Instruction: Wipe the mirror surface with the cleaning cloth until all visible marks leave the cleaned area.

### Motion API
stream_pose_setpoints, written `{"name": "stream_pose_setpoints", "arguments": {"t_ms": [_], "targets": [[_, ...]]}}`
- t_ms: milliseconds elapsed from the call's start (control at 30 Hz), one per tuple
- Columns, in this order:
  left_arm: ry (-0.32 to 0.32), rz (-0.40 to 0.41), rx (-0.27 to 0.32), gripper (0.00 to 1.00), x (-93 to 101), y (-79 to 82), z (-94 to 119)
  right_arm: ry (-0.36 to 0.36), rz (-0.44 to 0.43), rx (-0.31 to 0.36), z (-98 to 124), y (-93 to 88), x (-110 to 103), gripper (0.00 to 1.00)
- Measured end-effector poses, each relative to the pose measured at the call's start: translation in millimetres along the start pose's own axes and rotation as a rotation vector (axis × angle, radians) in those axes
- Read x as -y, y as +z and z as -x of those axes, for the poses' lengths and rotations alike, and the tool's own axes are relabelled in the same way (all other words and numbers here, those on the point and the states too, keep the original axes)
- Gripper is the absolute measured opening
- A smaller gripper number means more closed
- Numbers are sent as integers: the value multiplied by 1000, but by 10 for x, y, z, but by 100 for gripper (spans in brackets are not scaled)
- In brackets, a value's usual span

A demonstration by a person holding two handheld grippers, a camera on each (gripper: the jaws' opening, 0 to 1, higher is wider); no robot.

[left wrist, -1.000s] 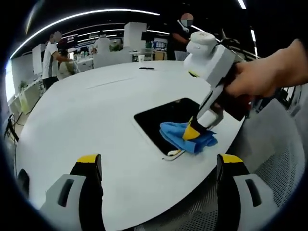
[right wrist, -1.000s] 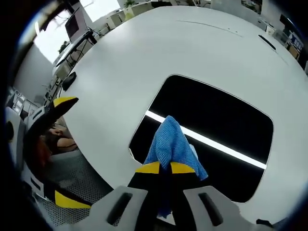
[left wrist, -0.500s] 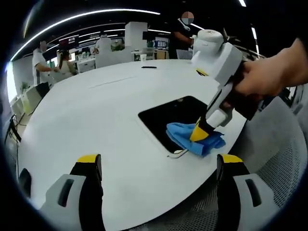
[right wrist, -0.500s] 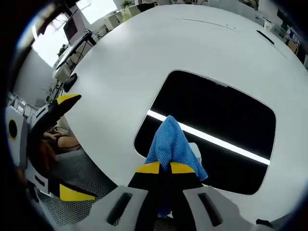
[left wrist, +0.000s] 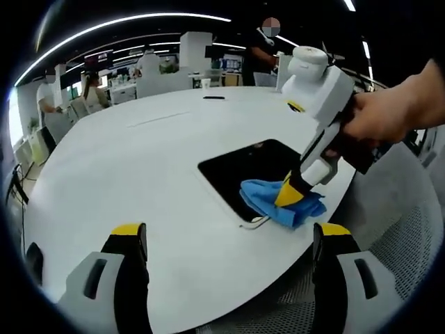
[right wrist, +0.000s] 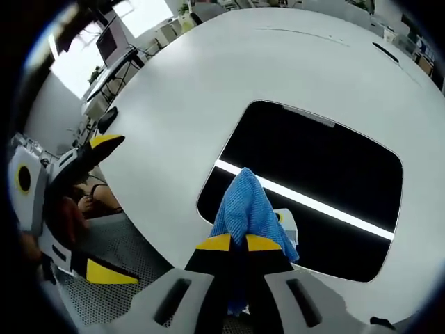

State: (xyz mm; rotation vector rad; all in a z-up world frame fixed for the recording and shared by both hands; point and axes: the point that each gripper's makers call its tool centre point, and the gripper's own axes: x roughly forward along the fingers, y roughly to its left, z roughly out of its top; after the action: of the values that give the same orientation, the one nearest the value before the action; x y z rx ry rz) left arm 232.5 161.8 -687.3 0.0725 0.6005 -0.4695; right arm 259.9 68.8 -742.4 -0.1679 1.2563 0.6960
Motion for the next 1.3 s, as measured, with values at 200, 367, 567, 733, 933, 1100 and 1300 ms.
{"name": "stream_pose_setpoints", "arguments": {"t_ms": [200,367,567,733,933,1100,1300], "targets": [[9,17,15,99,-22,26,14,4,22,-2,73,-29,17,0],[3,9,20,99,-12,37,9,10,12,1,97,-44,68,0],[10,5,21,99,-21,40,4,21,-9,5,118,-63,123,0],[9,1,-3,97,-21,5,2,24,-16,12,130,-70,132,0],[6,4,-2,97,-19,8,3,22,-27,10,151,-93,199,0],[3,12,2,98,-17,15,1,21,-42,11,148,-105,272,0],[2,19,5,98,-13,19,0,23,-56,12,145,-109,325,0]]}}
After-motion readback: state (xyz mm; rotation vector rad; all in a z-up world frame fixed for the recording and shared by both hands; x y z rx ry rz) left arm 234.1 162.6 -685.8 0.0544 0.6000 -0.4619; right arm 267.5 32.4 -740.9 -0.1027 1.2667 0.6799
